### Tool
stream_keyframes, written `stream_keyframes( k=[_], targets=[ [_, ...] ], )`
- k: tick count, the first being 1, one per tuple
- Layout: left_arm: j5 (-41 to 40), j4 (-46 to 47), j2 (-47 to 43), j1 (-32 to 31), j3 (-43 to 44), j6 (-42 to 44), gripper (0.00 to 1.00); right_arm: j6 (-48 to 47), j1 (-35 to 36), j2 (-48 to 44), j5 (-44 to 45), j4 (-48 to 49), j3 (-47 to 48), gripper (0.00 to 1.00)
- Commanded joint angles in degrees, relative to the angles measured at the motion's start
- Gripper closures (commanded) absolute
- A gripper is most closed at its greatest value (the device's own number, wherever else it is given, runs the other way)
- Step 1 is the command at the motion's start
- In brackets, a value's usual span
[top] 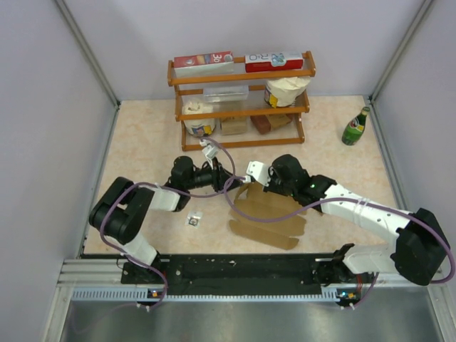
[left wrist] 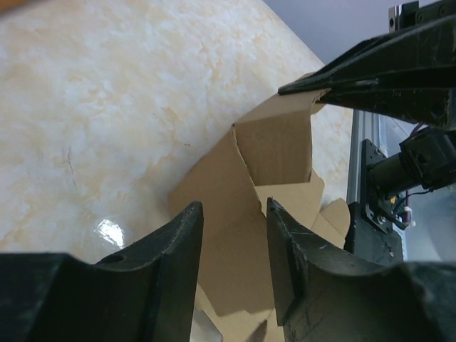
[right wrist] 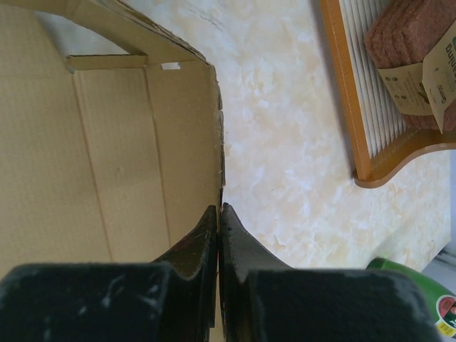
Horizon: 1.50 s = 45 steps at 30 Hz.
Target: Fold the paper box
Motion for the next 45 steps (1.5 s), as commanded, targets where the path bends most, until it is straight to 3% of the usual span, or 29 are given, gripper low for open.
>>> stream_keyframes(
  k=[1, 7, 17, 27, 33, 37, 43, 45],
  targets=[
    [2.17, 6.23, 1.38, -0.41, -1.93, 0.41, 0.55, 0.36, 0.6, 0.5, 1.27, 3.71, 1.91, 1.0],
    [3.4, 15.09, 4.45, -0.41, -3.42, -4.5, 0.56, 0.71, 0.6, 0.5, 1.18, 4.85, 1.47, 1.0],
    [3.13, 35.75, 11.14, 1.61, -1.85, -20.68, 0.52, 2.21, 0.6, -0.11, 0.3, 5.55, 0.42, 1.0],
    [2.08, 33.92, 7.89, 6.97, 0.79, -23.15, 0.5, 2.03, 0.6, -0.29, -0.14, 5.12, -0.11, 1.0],
    [-0.38, 28.92, 7.1, 9.78, 2.55, -21.39, 0.47, 1.68, 0.6, -0.64, -1.19, 4.24, -0.02, 1.0],
    [-1.79, 20.5, 6.75, 9.79, 5.79, -17.8, 0.46, 1.68, 0.51, -0.64, -1.72, 3.89, -0.02, 1.0],
    [-5.47, -6.03, 3.33, 7.07, 11.07, 0.02, 0.48, 1.6, 0.6, -0.82, -1.9, 3.8, 0.24, 1.0],
    [-6.71, -10.01, 2.79, 5.75, 11.17, 3.47, 0.5, 1.33, 0.6, -0.91, -1.72, 3.8, 0.42, 1.0]
  ],
)
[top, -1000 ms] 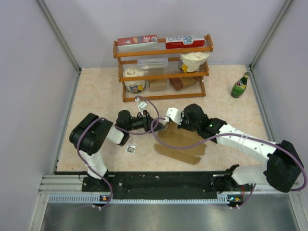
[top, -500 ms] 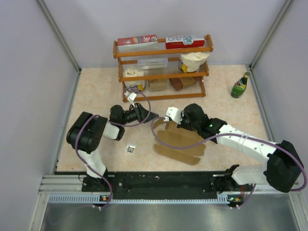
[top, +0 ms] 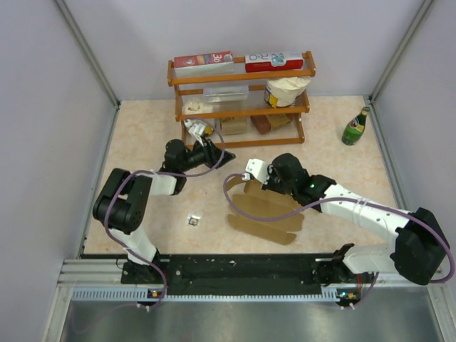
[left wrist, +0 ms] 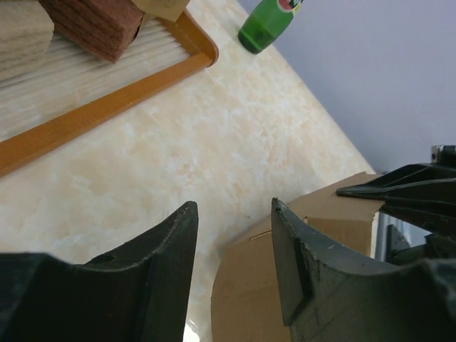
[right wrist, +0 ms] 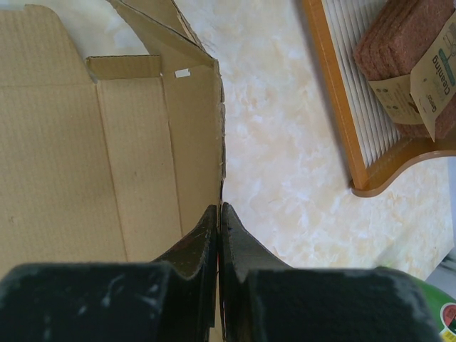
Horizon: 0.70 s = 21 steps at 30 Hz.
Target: Fold the paper box
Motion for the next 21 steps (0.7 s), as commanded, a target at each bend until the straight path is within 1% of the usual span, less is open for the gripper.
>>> stream_keyframes(
  k=[1, 6, 13, 18, 21],
  targets=[
    [-3.32, -13.61, -3.22, -2.93, 1.72, 13.05, 0.51, -0.05, 0.6, -1.06, -0.96, 0.78, 0.46, 1.0],
    [-2.89, -14.14, -2.16, -4.34, -0.12, 14.9, 0.58, -0.57, 0.6, -0.88, -0.52, 0.34, 0.9, 1.0],
    [-1.66, -16.6, -2.25, -6.98, -1.09, 19.3, 0.59, -0.75, 0.51, -0.62, -0.87, -0.1, 1.16, 1.0],
    [1.24, -13.97, -1.81, -8.38, -3.02, 19.3, 0.62, -0.66, 0.51, -0.18, -1.39, -0.53, 1.16, 1.0],
    [2.56, -9.85, -1.9, -9.26, -4.86, 19.12, 0.59, -1.01, 0.6, 0.17, -1.31, -0.62, 1.16, 1.0]
  ],
)
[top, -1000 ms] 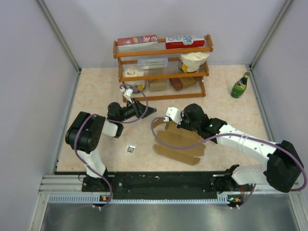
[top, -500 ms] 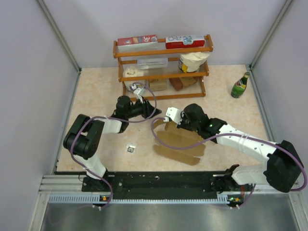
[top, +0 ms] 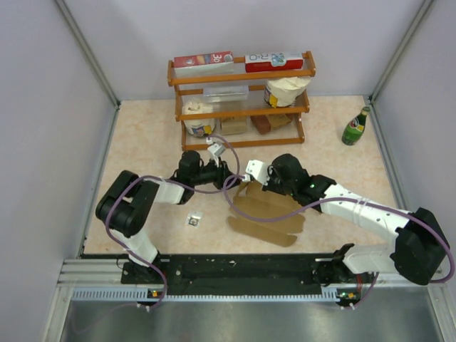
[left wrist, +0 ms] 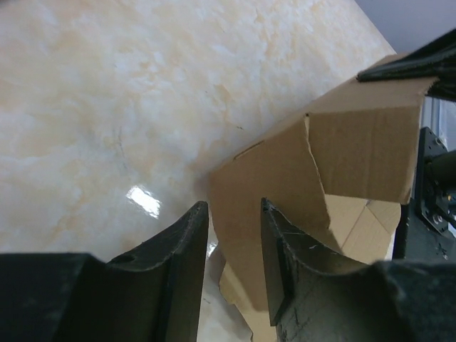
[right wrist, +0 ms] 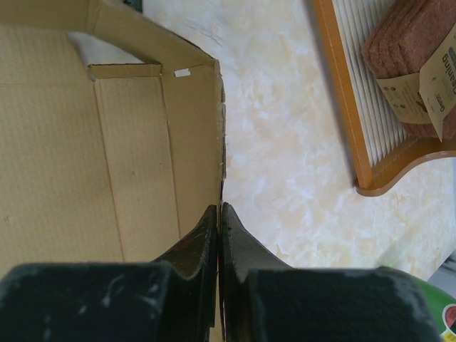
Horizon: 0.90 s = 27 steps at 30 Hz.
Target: Fold the paper box
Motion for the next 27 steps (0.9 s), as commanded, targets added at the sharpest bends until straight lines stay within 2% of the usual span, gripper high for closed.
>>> stream_keyframes(
  k=[1, 7, 11, 14, 15, 17, 27],
  targets=[
    [3.48, 6.84, -0.43, -1.29, -2.77, 1.33, 0.59, -1.03, 0.51, 0.26, -0.76, 0.45, 1.16, 1.0],
    [4.8, 11.41, -0.26, -1.73, -5.41, 0.72, 0.57, -1.65, 0.51, 0.35, -0.06, 0.36, 1.16, 1.0],
    [5.07, 11.95, -0.35, -2.43, -5.59, 1.77, 0.51, -1.48, 0.6, 0.61, -0.76, 0.18, 1.08, 1.0],
    [4.19, 10.72, -0.52, -3.22, -5.41, 4.05, 0.41, -1.39, 0.6, 1.05, -0.85, 0.18, 0.99, 1.0],
    [4.01, 10.28, -0.61, -3.48, -5.33, 4.58, 0.35, -1.3, 0.51, 1.31, -0.76, 0.1, 0.9, 1.0],
    [3.57, 10.28, -0.87, -3.84, -5.59, 5.46, 0.3, -1.13, 0.51, 1.4, -1.2, 0.18, 0.9, 1.0],
    [2.61, 11.59, -1.75, -5.07, -7.78, 6.25, 0.21, 0.02, 0.51, 2.72, -0.76, 0.27, 1.08, 1.0]
  ],
)
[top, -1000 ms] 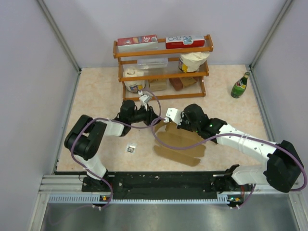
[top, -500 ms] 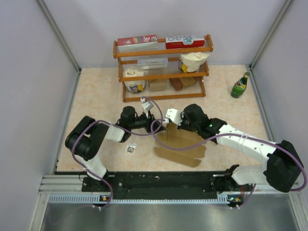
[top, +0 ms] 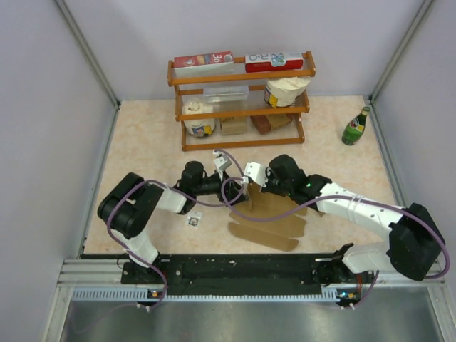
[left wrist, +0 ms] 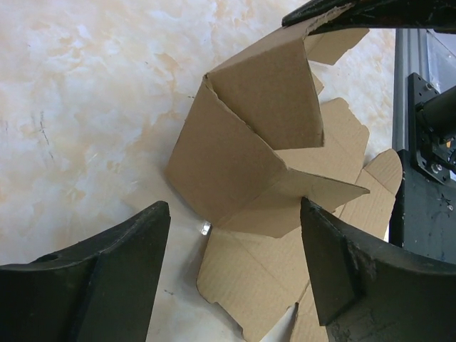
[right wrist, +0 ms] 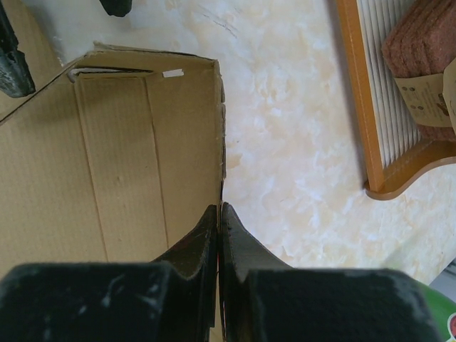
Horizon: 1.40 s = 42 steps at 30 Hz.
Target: Fold the paper box
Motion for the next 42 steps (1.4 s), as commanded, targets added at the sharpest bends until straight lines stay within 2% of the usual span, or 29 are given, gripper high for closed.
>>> stream_keyframes(
  k=[1, 16, 27, 35, 42],
  targets=[
    [-0.69, 3.9, -1.69, -0.87, -1.01, 1.38, 0.19, 1.55, 0.51, 0.49, -0.61, 0.38, 1.08, 1.0],
    [-1.93, 4.69, -0.54, -2.89, -0.13, 1.2, 0.14, -1.52, 0.51, -1.35, -0.35, 2.66, -2.7, 1.0],
    [6.77, 6.18, 2.09, -2.72, 1.62, -0.11, 0.15, -5.13, 0.51, -2.94, 2.91, 6.62, -5.69, 1.0],
    [7.65, 6.89, 3.41, -2.63, 2.42, -0.9, 0.16, -7.06, 1.22, -4.6, 3.52, 9.34, -6.83, 1.0],
    [8.97, 11.72, 3.41, -2.02, 1.19, -4.07, 0.18, -9.08, 1.65, -7.94, 3.0, 11.8, -8.06, 1.0]
  ],
)
